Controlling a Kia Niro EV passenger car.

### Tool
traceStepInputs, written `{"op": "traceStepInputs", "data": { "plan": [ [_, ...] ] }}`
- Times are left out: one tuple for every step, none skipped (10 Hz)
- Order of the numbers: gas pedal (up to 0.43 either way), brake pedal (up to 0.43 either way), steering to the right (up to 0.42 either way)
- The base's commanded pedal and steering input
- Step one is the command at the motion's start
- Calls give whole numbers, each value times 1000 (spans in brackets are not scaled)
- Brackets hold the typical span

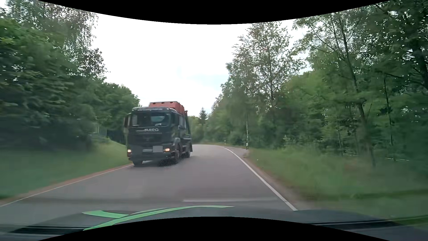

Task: Follow the waypoints while adhering to traffic rules and regulations

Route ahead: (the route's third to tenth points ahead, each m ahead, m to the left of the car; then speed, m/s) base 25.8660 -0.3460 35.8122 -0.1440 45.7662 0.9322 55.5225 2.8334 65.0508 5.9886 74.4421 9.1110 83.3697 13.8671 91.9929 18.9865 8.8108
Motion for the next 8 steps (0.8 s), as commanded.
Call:
{"op": "traceStepInputs", "data": {
  "plan": [
    [240, 0, 38],
    [240, 0, 26],
    [240, 0, 11],
    [240, 0, 1],
    [240, 0, -3],
    [240, 0, -3],
    [240, 0, -4],
    [240, 0, -5]
  ]
}}
